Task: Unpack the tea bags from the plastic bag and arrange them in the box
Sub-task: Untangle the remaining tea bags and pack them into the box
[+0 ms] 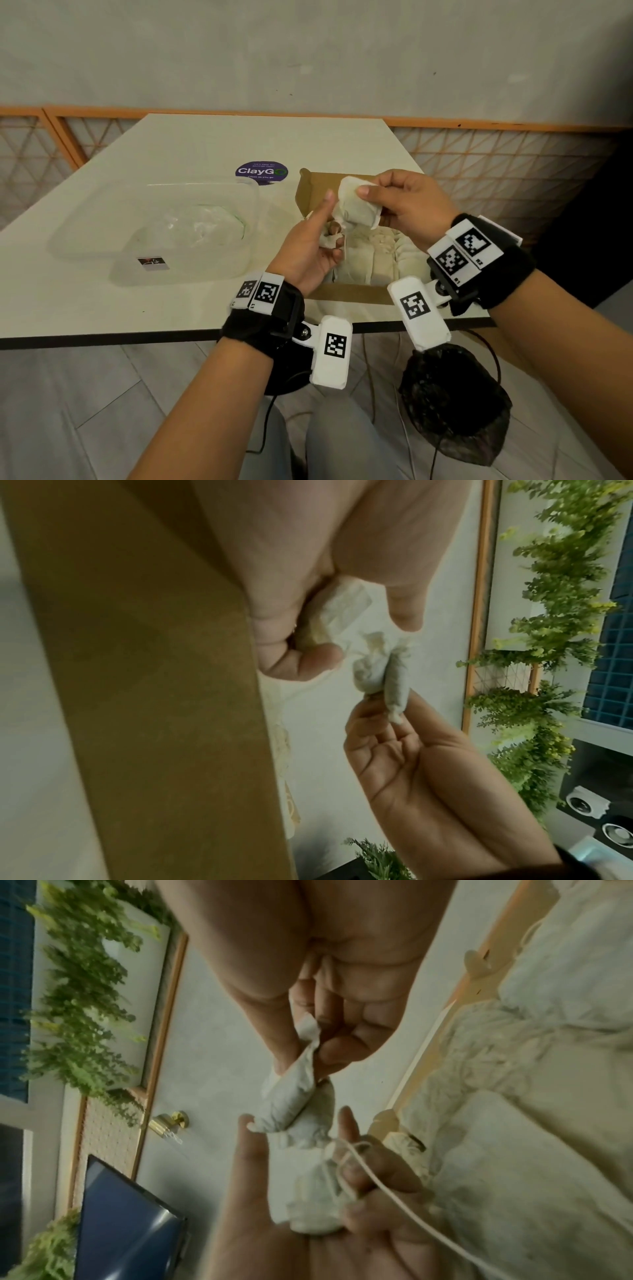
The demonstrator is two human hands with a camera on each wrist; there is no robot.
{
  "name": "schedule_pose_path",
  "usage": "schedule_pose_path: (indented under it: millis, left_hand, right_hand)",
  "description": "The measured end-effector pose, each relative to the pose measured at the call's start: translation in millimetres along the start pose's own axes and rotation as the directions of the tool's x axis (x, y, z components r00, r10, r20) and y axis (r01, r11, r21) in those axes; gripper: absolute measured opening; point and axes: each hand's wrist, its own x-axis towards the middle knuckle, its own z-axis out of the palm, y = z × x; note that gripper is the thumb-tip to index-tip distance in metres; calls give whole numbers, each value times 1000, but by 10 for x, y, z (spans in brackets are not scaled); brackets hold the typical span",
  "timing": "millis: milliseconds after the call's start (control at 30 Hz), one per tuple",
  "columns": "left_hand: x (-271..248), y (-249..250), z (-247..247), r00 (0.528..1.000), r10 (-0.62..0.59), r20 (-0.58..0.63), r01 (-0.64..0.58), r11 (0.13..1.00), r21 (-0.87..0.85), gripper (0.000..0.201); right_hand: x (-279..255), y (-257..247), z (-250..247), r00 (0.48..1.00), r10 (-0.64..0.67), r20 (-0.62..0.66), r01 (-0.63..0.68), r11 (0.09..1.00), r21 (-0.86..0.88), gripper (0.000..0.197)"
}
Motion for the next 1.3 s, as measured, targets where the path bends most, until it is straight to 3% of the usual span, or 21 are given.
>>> schedule_pose_path:
  millis: [167, 367, 500, 600, 700, 900, 967, 1067, 1167, 1300]
  left_hand:
    - [7, -25, -7, 1000, 22, -18, -22, 1000, -16, 14]
    - [-11, -15, -45, 997, 67, -46, -73, 987, -141, 12]
    - [-18, -5, -40, 997, 56, -56, -65, 982, -179, 16]
    - [-14, -7, -36, 997, 39, -60, -47, 988, -145, 11]
    - [-2, -17, -15, 997, 38, -71, -43, 997, -65, 7]
    - [-19, -28, 14, 998, 65, -12, -64, 997, 36, 12]
    - [-24, -30, 9, 997, 71, -3, -70, 995, 75, 29]
    - [-40, -51, 18, 994, 111, -22, -107, 984, 142, 9]
    - [-48, -62, 28, 991, 129, -45, -121, 982, 147, 16]
    - [-24, -25, 14, 990, 97, -99, -97, 995, 4, 11]
  right_hand:
    - [-5, -2, -7, 999, 26, 34, -29, 996, 86, 13]
    - [21, 91, -47, 999, 37, 6, -37, 999, 10, 5]
    - [-8, 89, -163, 1000, 7, 0, -7, 992, -127, 10]
    - [-76, 12, -234, 990, 15, 137, 17, 972, -233, 6]
    - [-107, -33, -200, 975, 22, 221, 31, 972, -231, 2]
    - [-32, 74, -76, 976, 102, 192, -41, 955, -295, 7]
    - [-36, 94, -41, 986, 70, 150, -21, 952, -306, 14]
    - [-29, 125, -27, 995, 17, 96, 16, 941, -337, 12]
    - [6, 113, -93, 983, 135, 129, -81, 930, -358, 25]
    - [-32, 117, -134, 938, 282, 199, -174, 884, -434, 6]
